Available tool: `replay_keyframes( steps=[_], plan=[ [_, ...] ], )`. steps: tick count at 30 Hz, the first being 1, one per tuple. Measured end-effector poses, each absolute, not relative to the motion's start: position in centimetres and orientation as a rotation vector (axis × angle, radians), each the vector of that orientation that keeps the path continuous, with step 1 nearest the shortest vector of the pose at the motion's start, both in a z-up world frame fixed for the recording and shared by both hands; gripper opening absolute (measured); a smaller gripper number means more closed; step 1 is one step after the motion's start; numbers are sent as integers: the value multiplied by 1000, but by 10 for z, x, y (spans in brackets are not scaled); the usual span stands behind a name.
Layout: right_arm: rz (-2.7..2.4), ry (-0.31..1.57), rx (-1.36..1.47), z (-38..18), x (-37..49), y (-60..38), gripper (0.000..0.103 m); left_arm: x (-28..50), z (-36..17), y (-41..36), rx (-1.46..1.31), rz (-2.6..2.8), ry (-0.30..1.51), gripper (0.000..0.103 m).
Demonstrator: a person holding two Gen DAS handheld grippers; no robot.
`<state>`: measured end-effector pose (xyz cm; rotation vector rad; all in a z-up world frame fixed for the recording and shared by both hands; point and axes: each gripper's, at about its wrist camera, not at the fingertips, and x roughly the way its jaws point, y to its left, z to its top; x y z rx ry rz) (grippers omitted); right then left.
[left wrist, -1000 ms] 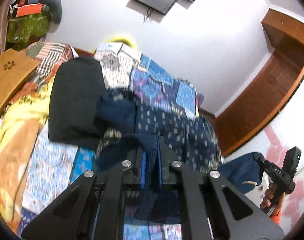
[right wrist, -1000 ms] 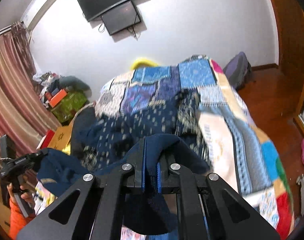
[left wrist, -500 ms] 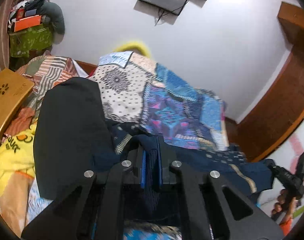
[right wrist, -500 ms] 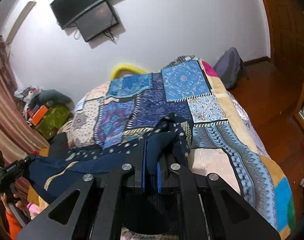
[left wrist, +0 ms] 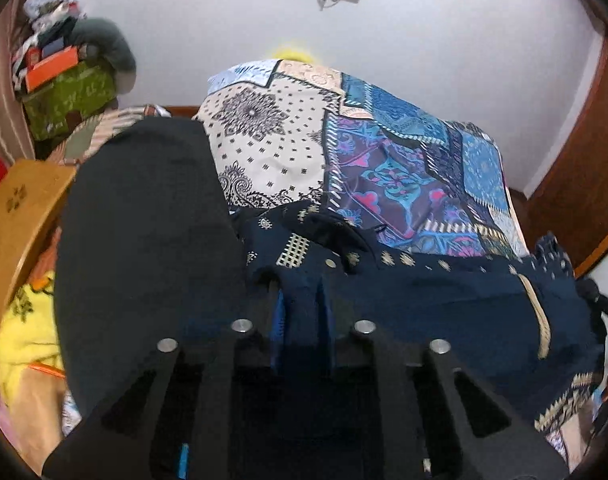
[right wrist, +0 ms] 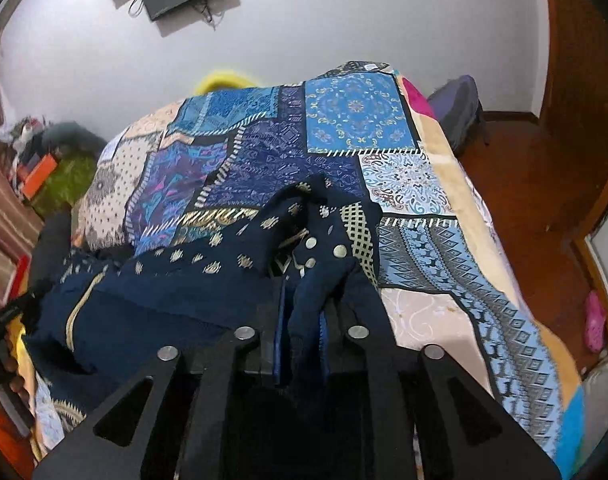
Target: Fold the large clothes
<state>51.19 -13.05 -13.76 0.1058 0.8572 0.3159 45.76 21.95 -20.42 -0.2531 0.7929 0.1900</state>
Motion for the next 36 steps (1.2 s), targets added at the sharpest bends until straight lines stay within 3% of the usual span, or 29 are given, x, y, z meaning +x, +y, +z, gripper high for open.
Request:
replay_keyframes(
  steps=[1, 3, 10, 15, 25, 36],
  plan=[
    [323, 868, 105, -133, 507, -132, 24, 454, -200, 216, -231, 187, 792, 35],
    [332, 873, 115, -130, 503, -133, 37, 444, -188, 206, -177, 176, 776, 43],
    [363, 818, 26, -99, 461, -130, 44, 406, -152, 182, -86, 120, 742, 58],
    [433, 771, -58, -82, 425, -115, 56, 386, -147, 172, -135, 51, 764, 60],
    [585, 812, -133, -105, 403, -78, 56, 381, -184, 146, -149, -41, 907, 60],
    [607, 1023, 39, -155, 465, -78, 56, 429, -226, 154, -195, -67, 998, 60]
  ],
)
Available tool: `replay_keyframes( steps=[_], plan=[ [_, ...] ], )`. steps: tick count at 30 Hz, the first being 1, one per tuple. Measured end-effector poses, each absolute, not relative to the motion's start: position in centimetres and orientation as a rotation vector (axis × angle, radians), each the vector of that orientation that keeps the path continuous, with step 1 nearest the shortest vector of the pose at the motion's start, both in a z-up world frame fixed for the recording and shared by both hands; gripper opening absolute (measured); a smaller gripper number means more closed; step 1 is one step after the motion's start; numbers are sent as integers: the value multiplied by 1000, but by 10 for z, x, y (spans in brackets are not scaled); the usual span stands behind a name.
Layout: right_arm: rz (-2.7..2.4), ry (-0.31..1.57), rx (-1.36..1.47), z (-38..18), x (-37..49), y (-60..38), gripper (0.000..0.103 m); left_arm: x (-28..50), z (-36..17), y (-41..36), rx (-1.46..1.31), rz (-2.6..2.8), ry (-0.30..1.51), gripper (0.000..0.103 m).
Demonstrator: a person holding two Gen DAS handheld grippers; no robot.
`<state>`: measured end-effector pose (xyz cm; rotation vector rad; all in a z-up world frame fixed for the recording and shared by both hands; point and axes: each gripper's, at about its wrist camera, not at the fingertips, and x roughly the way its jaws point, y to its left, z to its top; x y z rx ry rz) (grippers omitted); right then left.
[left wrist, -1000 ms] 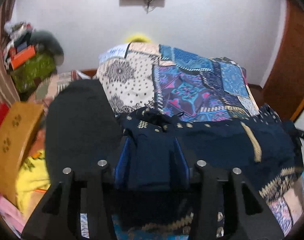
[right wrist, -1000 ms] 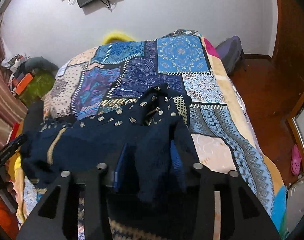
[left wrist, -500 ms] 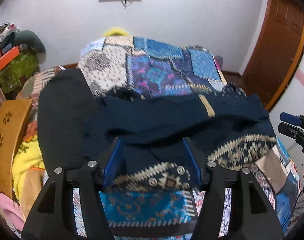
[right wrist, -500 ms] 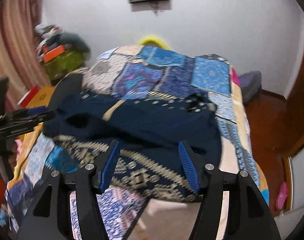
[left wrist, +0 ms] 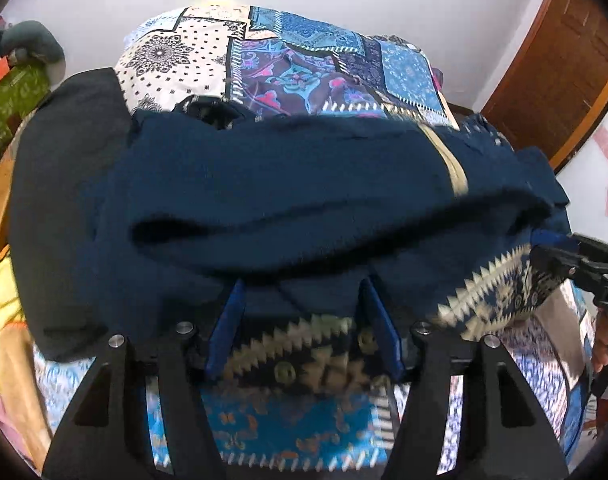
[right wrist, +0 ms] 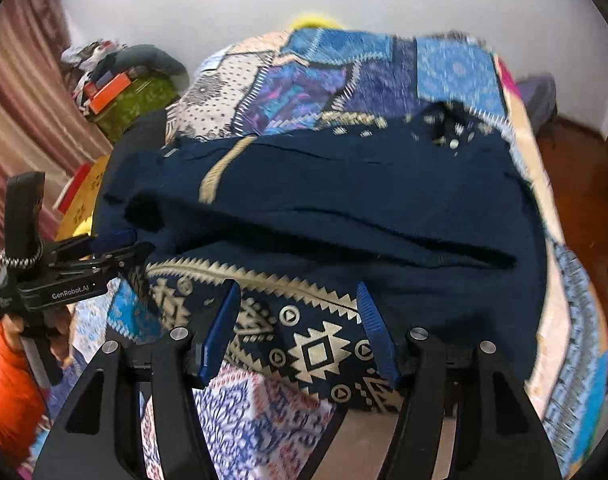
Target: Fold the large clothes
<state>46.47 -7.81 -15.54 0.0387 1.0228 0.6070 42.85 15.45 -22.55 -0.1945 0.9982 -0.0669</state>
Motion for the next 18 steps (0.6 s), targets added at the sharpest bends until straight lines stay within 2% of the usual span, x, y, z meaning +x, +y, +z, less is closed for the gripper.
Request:
replay_keyframes(
  steps=[4, 12, 18],
  plan=[
    [641, 1054, 102, -154, 490, -78, 56, 463, -220, 169, -212, -47, 985, 60],
    [442, 898, 38, -122, 546, -79, 56, 535, -203, 194, -41, 117, 932, 60],
    [338, 815, 27, -110, 546, -91, 56, 538, -174, 225, -142, 219, 826, 60]
  ],
)
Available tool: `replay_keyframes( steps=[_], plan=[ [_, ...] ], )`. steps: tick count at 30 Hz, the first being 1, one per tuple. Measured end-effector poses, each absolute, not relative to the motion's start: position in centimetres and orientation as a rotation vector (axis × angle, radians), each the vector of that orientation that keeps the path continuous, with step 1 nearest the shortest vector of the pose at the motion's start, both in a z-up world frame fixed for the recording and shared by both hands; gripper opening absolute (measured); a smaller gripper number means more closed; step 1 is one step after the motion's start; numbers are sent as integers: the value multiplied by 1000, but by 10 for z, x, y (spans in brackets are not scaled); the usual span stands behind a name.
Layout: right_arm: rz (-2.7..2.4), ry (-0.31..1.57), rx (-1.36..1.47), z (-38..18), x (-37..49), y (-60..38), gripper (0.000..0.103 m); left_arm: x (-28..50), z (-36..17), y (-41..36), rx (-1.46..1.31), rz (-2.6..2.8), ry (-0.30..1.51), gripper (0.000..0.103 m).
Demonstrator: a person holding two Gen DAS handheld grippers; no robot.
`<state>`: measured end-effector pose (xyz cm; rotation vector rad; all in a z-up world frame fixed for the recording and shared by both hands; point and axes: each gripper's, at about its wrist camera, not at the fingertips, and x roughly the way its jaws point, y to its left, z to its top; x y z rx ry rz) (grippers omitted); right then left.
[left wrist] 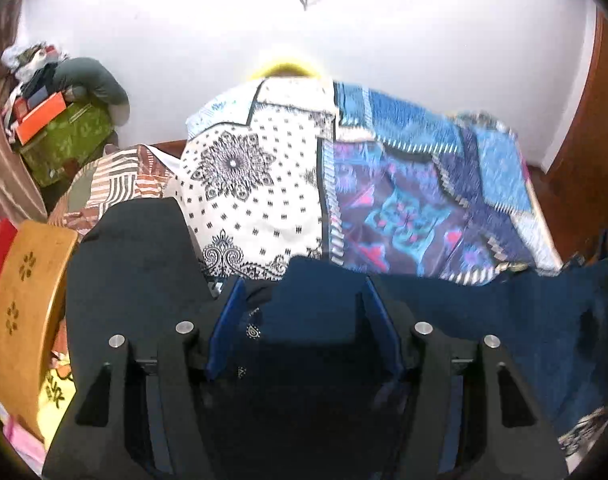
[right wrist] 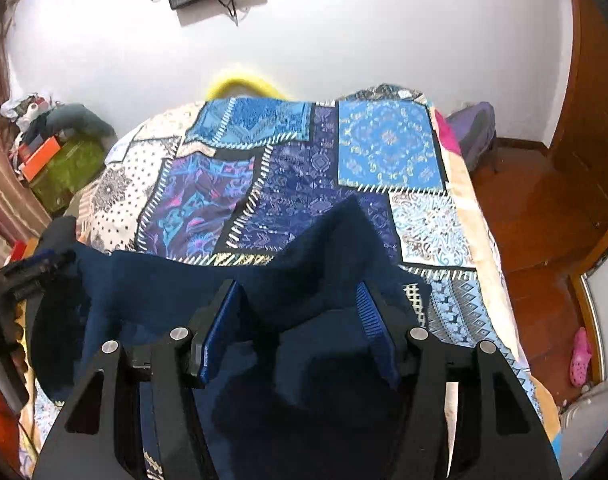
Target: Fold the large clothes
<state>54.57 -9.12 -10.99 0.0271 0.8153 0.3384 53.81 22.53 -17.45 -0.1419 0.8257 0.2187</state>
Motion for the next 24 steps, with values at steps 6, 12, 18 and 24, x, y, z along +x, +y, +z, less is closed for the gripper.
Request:
replay_keyframes(
  steps=[6, 12, 18, 24],
  plan=[
    [415, 842, -63, -114, 520, -78, 56, 508, -182, 218, -143, 167, 881, 60],
    [541, 939, -6, -126, 495, -64, 56, 480, -202, 182, -105, 79, 949, 60],
    [543, 983, -110, -146, 487, -48, 57, 465, -223, 143, 17, 27, 974, 60],
    [512, 953, -96, -153, 468, -79, 57, 448, -233, 150, 96, 55, 947, 60]
  ],
)
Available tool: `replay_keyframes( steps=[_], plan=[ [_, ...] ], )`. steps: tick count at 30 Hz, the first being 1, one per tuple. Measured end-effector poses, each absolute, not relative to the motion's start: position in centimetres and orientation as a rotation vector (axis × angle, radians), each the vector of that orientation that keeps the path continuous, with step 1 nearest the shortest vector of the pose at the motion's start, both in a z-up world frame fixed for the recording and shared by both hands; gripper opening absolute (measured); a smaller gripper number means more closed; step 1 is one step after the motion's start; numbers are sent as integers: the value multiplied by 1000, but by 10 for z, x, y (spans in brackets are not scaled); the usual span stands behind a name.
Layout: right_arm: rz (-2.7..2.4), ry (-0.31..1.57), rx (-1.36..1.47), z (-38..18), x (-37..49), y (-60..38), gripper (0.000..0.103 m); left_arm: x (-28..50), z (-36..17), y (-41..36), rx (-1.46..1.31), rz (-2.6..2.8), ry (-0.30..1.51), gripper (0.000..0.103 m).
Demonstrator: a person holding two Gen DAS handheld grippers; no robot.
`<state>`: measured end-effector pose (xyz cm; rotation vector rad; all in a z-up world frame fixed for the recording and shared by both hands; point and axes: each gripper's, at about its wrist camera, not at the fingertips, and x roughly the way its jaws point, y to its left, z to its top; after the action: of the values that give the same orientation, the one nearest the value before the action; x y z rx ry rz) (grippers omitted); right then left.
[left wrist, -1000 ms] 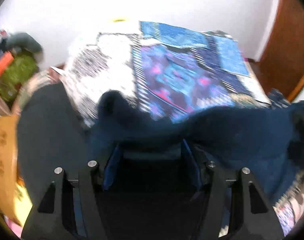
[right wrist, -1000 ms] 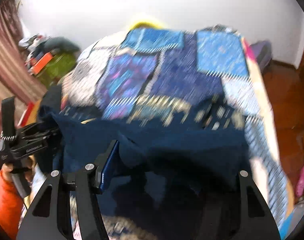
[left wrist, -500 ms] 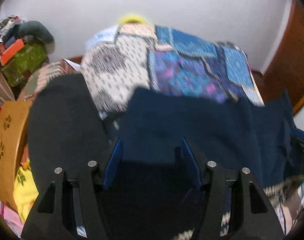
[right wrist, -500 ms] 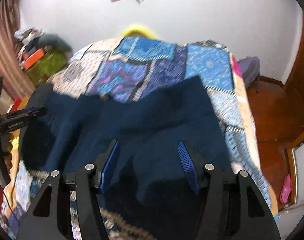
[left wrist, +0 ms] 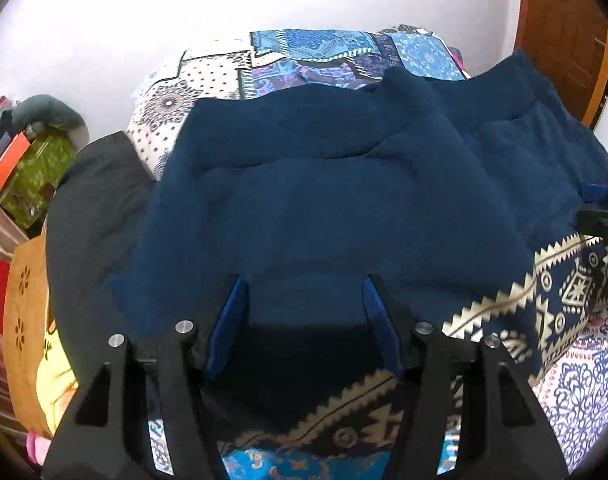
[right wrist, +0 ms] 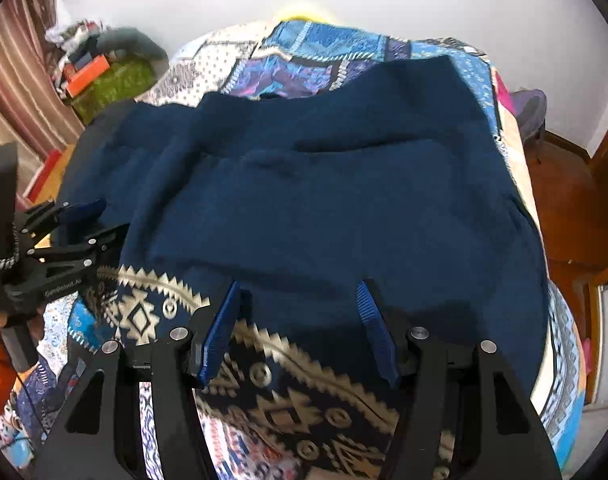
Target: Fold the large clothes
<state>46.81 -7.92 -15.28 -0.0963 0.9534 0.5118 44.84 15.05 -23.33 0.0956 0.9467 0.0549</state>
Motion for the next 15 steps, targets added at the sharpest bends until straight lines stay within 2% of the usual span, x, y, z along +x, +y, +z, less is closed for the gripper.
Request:
replay_keyframes(
  steps=[9, 15],
  plan=[
    [419, 924, -196, -144, 439, -94, 57, 414, -226, 155, 97, 114, 943, 60],
    [423, 956, -198, -145, 417, -100, 57, 384, -213, 182, -76, 154, 953, 60]
  ],
)
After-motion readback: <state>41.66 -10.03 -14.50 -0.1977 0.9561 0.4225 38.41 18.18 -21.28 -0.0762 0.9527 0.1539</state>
